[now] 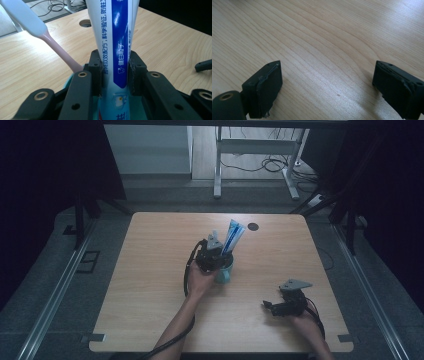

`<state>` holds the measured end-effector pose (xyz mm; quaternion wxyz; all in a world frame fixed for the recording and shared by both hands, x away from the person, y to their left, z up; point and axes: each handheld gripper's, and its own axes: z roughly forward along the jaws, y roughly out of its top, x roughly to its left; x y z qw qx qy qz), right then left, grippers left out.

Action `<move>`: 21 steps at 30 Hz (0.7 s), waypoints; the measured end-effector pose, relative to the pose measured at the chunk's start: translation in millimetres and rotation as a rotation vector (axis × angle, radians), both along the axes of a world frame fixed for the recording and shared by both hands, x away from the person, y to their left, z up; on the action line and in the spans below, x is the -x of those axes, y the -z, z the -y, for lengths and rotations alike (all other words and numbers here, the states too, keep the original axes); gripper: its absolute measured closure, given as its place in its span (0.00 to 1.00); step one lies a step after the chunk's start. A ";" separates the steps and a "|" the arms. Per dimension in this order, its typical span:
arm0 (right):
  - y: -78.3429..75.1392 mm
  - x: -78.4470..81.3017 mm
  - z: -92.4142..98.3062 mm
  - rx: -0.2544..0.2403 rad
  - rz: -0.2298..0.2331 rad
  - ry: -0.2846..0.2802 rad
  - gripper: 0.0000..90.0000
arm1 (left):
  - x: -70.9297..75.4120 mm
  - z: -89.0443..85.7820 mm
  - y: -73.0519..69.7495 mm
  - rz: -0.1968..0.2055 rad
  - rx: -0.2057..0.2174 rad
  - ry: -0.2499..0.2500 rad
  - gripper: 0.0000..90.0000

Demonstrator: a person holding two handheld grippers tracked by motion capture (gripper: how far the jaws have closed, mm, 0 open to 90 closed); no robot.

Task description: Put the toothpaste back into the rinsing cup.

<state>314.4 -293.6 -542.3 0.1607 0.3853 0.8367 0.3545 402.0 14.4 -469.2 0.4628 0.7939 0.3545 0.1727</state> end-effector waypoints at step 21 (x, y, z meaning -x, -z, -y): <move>0.1 -0.1 0.1 0.000 0.001 -0.001 0.10 | 1.2 -2.5 4.1 -0.041 -0.005 -0.004 0.69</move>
